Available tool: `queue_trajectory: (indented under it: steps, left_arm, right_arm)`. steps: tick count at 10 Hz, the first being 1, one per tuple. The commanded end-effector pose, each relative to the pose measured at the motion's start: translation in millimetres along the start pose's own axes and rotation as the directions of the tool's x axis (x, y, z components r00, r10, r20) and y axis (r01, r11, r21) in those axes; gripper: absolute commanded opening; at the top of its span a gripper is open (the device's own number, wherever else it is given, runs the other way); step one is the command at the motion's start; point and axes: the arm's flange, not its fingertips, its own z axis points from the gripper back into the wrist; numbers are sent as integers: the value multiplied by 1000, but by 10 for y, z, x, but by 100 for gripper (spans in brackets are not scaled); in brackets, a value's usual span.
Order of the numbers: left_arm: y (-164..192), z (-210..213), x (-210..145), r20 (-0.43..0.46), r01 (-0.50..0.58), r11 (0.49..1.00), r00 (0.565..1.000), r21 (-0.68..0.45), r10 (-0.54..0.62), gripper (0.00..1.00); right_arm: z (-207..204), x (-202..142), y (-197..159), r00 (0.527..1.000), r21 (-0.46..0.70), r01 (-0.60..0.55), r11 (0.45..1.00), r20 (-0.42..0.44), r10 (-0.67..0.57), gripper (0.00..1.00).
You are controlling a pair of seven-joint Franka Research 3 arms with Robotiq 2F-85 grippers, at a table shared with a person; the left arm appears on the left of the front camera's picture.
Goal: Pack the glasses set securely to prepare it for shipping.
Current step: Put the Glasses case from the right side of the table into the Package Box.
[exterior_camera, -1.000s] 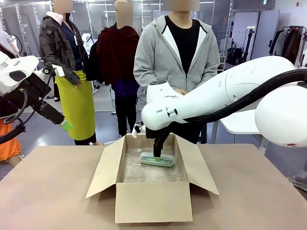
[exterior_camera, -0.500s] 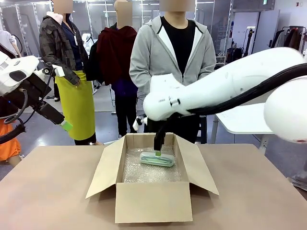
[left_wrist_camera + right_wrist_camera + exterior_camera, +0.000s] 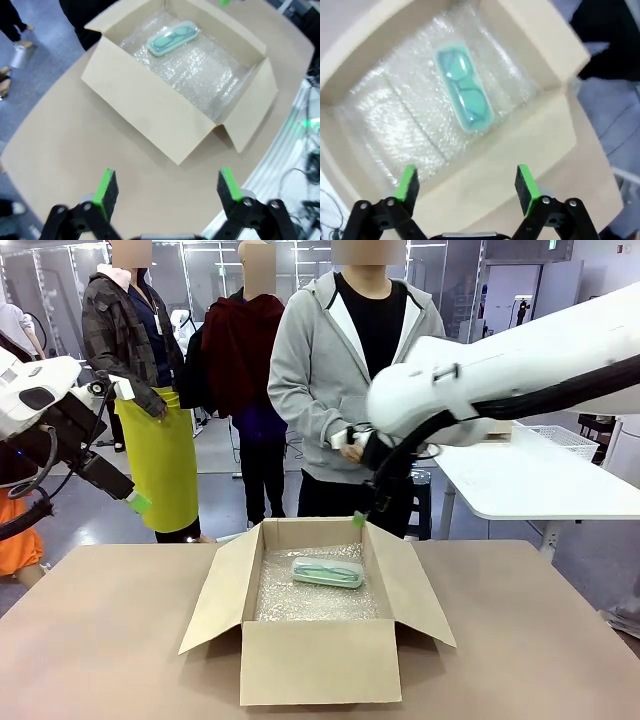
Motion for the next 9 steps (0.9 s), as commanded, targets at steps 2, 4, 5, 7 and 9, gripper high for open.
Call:
queue_trajectory:
  steps: [2, 4, 5, 7, 9]
  left_arm:
    - [20, 22, -10, 15, 17, 1000, 1000, -22, -16, 100]
    - [20, 22, -10, 15, 17, 1000, 1000, -22, -16, 100]
    - [20, 22, -10, 15, 17, 1000, 1000, -22, -16, 100]
    - [20, 22, -10, 15, 17, 1000, 1000, -22, -16, 100]
    - [20, 22, -10, 15, 17, 1000, 1000, -22, -16, 100]
  right_arm:
    - [282, -927, 233, 946, -34, 318, 948, 84, -314, 97]
    - [500, -1491, 208, 886, -18, 454, 891, 114, -449, 97]
    - [596, -1813, 215, 865, 26, 484, 874, 133, -483, 97]
    - [763, -2273, 219, 871, 16, 475, 880, 136, -472, 97]
    - [974, -2525, 311, 888, -43, 452, 891, 117, -445, 97]
